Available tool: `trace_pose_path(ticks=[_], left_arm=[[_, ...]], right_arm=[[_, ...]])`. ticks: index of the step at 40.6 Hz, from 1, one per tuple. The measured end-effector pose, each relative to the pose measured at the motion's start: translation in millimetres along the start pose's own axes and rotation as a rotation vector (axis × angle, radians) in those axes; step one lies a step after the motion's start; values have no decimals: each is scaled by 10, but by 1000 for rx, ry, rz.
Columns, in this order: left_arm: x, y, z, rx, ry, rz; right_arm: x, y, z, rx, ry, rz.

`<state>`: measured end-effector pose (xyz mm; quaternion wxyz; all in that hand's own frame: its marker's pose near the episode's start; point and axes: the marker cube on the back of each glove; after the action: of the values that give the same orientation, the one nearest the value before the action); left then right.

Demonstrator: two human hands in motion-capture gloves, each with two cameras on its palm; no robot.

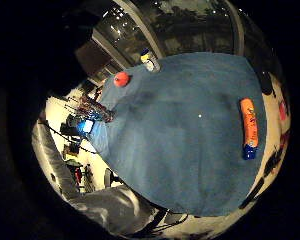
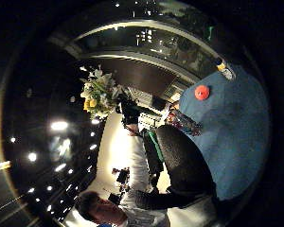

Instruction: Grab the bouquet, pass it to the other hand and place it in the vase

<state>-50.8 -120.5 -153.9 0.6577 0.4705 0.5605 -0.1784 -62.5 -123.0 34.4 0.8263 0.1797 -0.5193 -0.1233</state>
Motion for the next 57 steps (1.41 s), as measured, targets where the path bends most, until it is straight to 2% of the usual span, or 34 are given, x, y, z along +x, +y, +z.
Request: trace_pose_path(ticks=[12, 21, 30, 34, 37, 40, 43, 45, 48, 51, 57], left_arm=[[-369, -193, -78, 15, 35, -71], [-495, -208, -104, -2, 22, -68], [-812, -242, -12, -117, 41, -69], [-1042, -194, -5, -189, 43, -90], [-1377, -1, -111, -361, -28, -117], [-1946, 341, -317, -585, -159, -182], [-2504, 696, -543, -667, -215, -261], [-2723, 937, -696, -676, -216, -289], [-2848, 1213, -866, -667, -209, -283], [-2886, 1366, -966, -652, -209, -264], [-2774, 1535, -1181, -639, -229, -214]], right_arm=[[132, -42, 14, 5, 159, 10], [198, -153, 80, 6, 90, 43], [29, -140, 109, 17, 16, 100], [-219, 18, 117, -34, -71, 142], [-253, 102, 128, -60, -103, 145], [-85, 145, 140, -39, -41, 88], [96, 255, 155, -64, 13, 105], [201, 350, 164, -99, 33, 100], [335, 518, 167, -145, 22, 98], [485, 638, 154, -149, 38, 87], [908, 685, 115, -99, 254, 51]])
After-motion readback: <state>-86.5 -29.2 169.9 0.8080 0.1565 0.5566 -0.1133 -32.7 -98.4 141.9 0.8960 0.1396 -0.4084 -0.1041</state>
